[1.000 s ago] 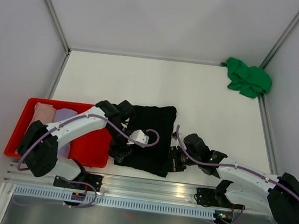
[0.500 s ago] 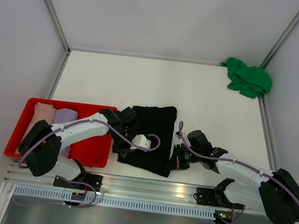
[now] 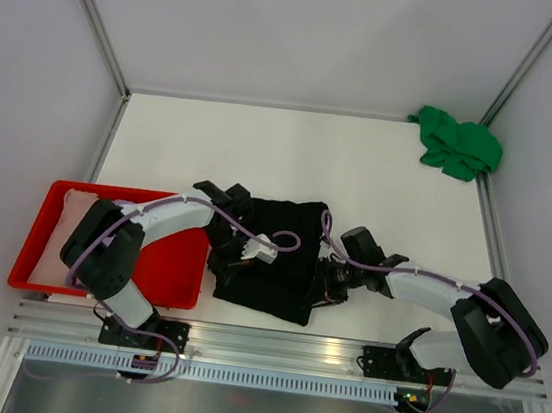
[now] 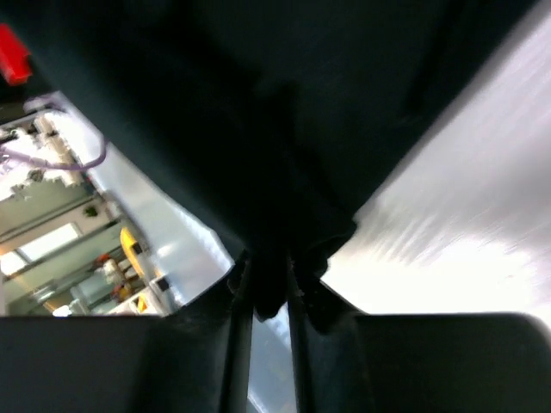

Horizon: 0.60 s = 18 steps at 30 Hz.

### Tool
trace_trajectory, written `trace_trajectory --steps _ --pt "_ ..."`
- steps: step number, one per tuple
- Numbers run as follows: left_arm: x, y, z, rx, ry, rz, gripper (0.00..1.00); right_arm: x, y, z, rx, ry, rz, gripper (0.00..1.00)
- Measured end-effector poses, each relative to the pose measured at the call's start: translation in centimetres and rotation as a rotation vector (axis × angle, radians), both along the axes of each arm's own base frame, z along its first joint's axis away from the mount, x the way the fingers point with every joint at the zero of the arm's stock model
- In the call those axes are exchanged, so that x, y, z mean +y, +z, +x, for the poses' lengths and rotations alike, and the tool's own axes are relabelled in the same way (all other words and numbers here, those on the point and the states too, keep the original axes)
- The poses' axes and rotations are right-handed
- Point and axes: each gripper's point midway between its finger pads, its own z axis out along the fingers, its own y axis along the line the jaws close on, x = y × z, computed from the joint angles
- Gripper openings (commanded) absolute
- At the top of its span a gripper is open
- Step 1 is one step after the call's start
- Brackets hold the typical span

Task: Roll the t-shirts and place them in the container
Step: Roll the tshirt

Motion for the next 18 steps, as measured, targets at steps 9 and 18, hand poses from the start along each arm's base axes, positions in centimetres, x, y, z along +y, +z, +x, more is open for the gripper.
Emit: trace_trajectory --steps 9,18 --pt "0.8 -1.2 0.9 0.034 0.066 0.052 0.02 -3.2 0.7 5.1 -0.152 -0.097 -0.140 0.36" --pt "1.0 -1.7 0.8 0.068 0.095 0.078 0.04 0.6 5.9 3.8 -0.430 -0.003 -0.030 0.00"
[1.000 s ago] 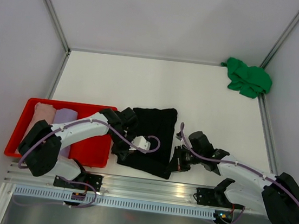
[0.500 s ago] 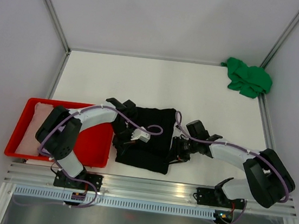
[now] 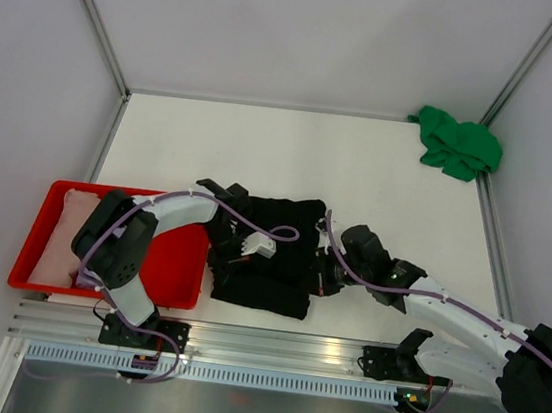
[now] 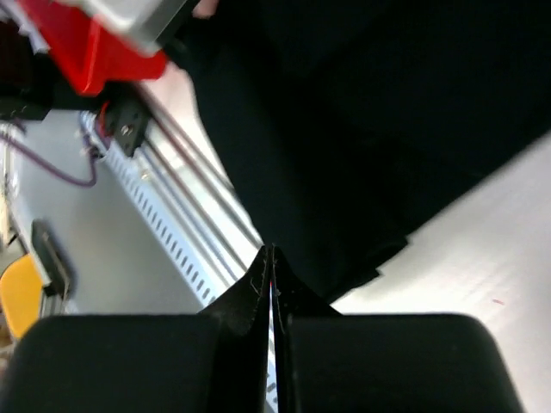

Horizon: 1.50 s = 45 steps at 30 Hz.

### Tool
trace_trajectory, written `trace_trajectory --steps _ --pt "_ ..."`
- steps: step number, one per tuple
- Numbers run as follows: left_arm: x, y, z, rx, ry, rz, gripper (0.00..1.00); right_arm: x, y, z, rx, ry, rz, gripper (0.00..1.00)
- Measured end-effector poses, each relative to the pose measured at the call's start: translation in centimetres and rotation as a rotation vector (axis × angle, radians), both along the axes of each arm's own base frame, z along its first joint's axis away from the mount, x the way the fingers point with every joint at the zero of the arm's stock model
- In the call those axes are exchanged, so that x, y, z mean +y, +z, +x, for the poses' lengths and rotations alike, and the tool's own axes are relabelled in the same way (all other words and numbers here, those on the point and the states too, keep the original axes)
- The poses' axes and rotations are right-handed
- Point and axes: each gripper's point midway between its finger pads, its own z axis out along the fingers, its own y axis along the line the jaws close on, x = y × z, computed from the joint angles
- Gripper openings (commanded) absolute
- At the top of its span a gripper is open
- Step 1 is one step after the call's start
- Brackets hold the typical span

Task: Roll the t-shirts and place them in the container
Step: Roll the tshirt

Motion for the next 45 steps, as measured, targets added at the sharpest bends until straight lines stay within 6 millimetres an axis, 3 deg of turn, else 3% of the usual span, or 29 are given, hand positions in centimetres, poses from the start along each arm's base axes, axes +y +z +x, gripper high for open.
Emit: trace_trajectory --steps 3,7,18,26,29,31,33,36,40,45 --pt "0.1 -0.1 0.0 0.008 0.011 0.006 0.05 1.9 -0.2 -2.2 0.007 0.069 0.071 0.00" --pt "0.2 -0.1 0.3 0.003 0.020 0.018 0.16 2.2 -2.1 -2.3 0.053 0.052 0.062 0.00" --pt "0.8 0.4 1.8 -0.072 0.027 0.059 0.68 3.0 -5.0 -0.5 0.126 -0.055 0.047 0.00" --pt "-0.8 6.0 4.8 -0.320 0.011 -0.077 0.70 2.2 -5.5 1.1 0.141 -0.156 0.054 0.00" --pt "-1.7 7.8 4.3 -0.402 -0.036 -0.117 0.69 2.2 -5.9 1.2 0.153 -0.162 0.048 0.00" --pt "-2.7 8.1 2.9 -0.452 -0.106 -0.145 0.67 2.1 -6.1 1.1 0.159 -0.164 0.042 0.00" --pt "-3.2 7.5 0.3 -0.484 -0.193 -0.162 0.67 2.1 -6.2 1.2 0.160 -0.166 0.038 0.00" --pt "-1.9 5.2 -2.9 -0.489 -0.283 -0.135 0.67 2.0 -6.5 1.2 0.162 -0.171 0.030 0.00" --pt "-0.1 2.6 -2.7 -0.531 -0.294 -0.040 0.69 1.9 -7.1 1.2 0.174 -0.175 0.014 0.00" --pt "-0.3 1.3 -1.4 -0.585 -0.298 -0.005 0.66 1.9 -7.3 1.2 0.177 -0.176 0.009 0.00"
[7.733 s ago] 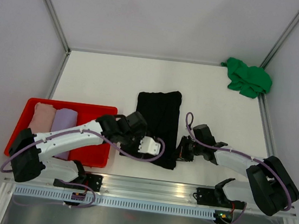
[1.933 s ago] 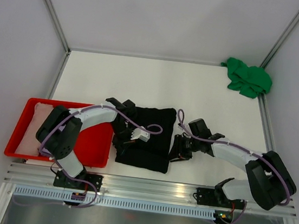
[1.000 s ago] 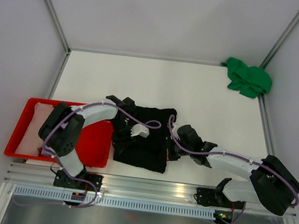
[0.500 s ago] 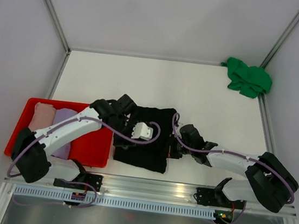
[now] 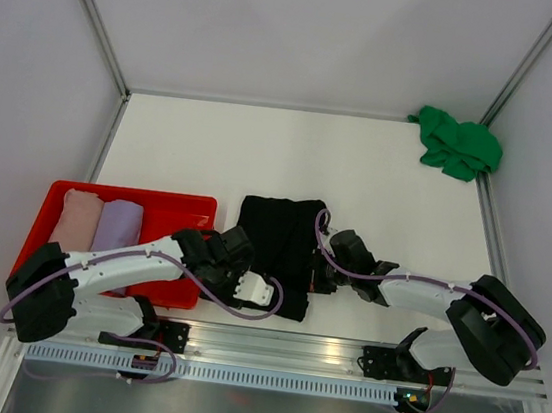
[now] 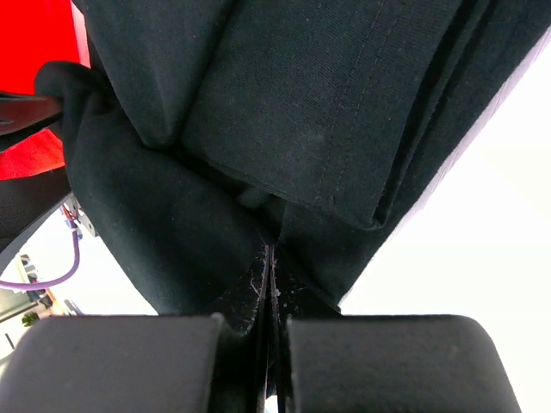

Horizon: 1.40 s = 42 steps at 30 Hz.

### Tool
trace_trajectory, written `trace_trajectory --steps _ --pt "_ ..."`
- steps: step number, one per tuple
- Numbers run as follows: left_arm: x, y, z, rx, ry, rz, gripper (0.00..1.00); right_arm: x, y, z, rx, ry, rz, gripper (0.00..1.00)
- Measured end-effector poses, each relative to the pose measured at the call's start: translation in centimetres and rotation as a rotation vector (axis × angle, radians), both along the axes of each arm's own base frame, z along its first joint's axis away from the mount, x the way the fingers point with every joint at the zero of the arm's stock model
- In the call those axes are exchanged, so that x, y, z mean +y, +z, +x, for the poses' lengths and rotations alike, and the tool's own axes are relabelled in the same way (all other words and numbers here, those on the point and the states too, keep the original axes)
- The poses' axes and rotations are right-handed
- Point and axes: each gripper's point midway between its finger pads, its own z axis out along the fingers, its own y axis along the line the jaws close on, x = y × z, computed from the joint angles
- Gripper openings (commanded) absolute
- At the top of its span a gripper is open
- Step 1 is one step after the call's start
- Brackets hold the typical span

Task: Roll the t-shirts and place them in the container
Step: Roll the tshirt

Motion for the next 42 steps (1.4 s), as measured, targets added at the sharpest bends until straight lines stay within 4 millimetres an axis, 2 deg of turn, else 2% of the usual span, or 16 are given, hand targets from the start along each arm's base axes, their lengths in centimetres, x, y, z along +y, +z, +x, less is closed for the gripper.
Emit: trace_trajectory --steps 1,3,5,9,13,14,17,20,24,28,30,31,33,34,38,42 --pt "0.0 -0.2 0.2 -0.008 0.002 0.005 0.63 0.0 0.0 0.0 0.000 0.000 0.000 0.00" --pt "-0.2 -0.6 0.6 -0.021 0.019 0.015 0.62 0.0 0.0 0.0 -0.001 0.001 -0.001 0.01" --pt "-0.3 -1.1 1.2 -0.030 0.047 0.026 0.62 -0.1 0.0 0.0 -0.005 0.005 -0.003 0.06" --pt "-0.6 -1.4 1.7 -0.022 0.090 0.029 0.60 -0.7 0.9 0.1 -0.039 0.017 -0.004 0.37" --pt "-0.4 -1.6 2.1 0.000 0.128 0.020 0.60 -2.3 2.6 1.3 -0.093 -0.016 0.007 0.51" --pt "-0.4 -1.7 2.1 0.008 0.137 0.019 0.60 -2.6 3.1 1.6 -0.108 -0.024 0.011 0.57" --pt "-0.3 -2.0 2.2 0.038 0.154 0.017 0.60 -2.9 4.5 1.9 -0.148 -0.027 0.043 0.68" --pt "-0.4 -2.3 2.2 0.066 0.164 0.019 0.60 -2.5 5.4 1.3 -0.169 0.003 0.085 0.68" --pt "-0.5 -2.4 2.5 0.095 0.183 0.019 0.60 -1.8 4.7 -0.1 -0.151 0.056 0.095 0.69" --pt "-0.6 -2.4 2.8 0.110 0.195 0.013 0.60 -0.8 3.4 -1.8 -0.111 0.108 0.092 0.66" --pt "-0.7 -2.3 2.8 0.113 0.197 0.011 0.61 -0.6 2.8 -1.9 -0.092 0.106 0.094 0.45" --pt "-0.6 -2.3 2.8 0.113 0.198 0.011 0.61 -0.5 2.5 -2.0 -0.079 0.102 0.094 0.24" --pt "-0.7 -2.2 2.9 0.113 0.198 0.011 0.64 -0.3 2.0 -2.0 -0.051 0.097 0.096 0.06" --pt "-0.7 -2.1 2.9 0.112 0.198 0.010 0.65 -0.2 1.7 -2.1 -0.032 0.094 0.095 0.01" --pt "-1.0 -1.2 3.1 0.110 0.197 0.006 0.71 -0.1 0.6 -2.4 0.069 0.054 0.098 0.00" --pt "-1.7 1.0 3.2 0.041 0.162 -0.047 0.73 -1.0 0.5 -1.2 0.149 -0.067 0.144 0.00"
